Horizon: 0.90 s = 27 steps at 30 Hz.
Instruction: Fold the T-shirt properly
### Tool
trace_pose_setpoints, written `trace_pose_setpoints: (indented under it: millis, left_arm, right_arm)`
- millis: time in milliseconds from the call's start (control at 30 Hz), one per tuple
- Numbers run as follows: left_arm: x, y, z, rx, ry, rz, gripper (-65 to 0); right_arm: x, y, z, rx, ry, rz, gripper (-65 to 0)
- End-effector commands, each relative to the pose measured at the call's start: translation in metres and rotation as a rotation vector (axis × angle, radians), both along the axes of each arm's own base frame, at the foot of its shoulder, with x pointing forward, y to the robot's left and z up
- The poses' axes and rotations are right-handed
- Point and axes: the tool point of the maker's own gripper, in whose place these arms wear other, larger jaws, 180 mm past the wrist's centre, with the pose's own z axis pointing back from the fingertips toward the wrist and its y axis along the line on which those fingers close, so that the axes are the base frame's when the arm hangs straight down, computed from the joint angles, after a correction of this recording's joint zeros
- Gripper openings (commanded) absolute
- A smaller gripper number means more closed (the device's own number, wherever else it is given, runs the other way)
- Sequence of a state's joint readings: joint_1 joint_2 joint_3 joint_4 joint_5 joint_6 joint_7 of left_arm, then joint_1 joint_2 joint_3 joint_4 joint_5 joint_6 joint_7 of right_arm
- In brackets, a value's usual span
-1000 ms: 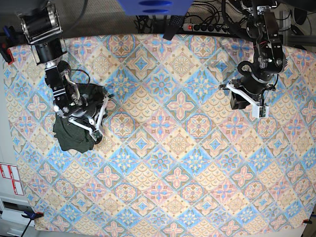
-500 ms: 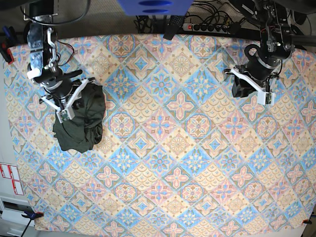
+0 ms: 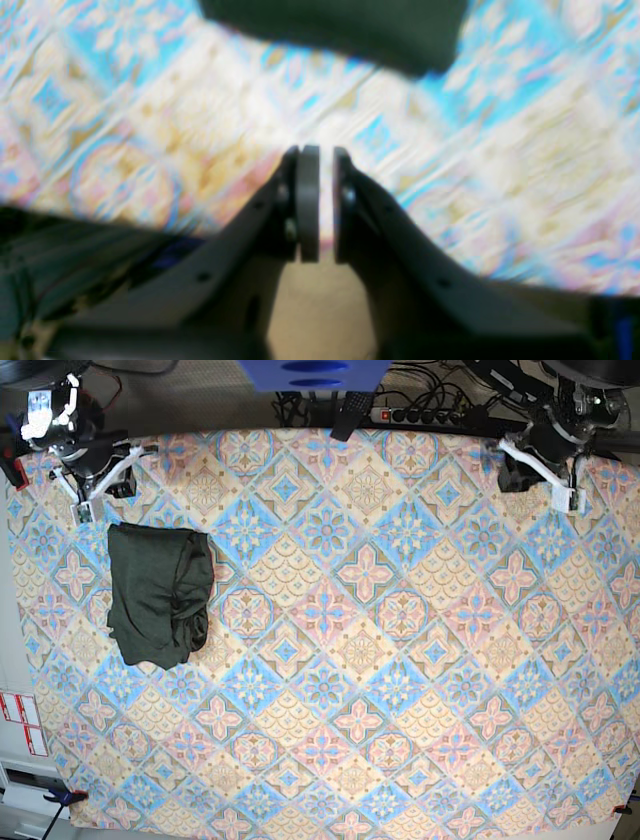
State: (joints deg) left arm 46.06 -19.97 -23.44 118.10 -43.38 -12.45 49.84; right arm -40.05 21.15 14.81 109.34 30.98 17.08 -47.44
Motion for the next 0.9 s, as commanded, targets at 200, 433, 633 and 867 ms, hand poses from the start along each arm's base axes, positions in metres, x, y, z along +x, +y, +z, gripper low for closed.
trace_pose_setpoints:
  millis: [200,433,633,867]
  left_arm:
    - [-0.062,0.002,-0.011,0.010,0.153,-0.009,-60.1]
    - [-0.117,0.008,-0.045,0.061,0.336,-0.031,-60.2]
    - [-0.149,-0.002,-0.102,0.103,0.395,-0.089,-60.6]
    - [-0.177,-0.021,-0.164,0.059,0.485,-0.100,-65.0]
  right_arm:
    - [-0.068,-0.005,-0.011,-0.012,0.153,0.003,-61.2]
    - [-0.138,0.001,-0.046,0.021,0.334,-0.101,-61.2]
    - [-0.209,0.023,-0.097,-0.025,0.568,-0.020,-61.2]
    - [-0.208,0.026,-0.142,0.012,0.615,-0.063,-61.2]
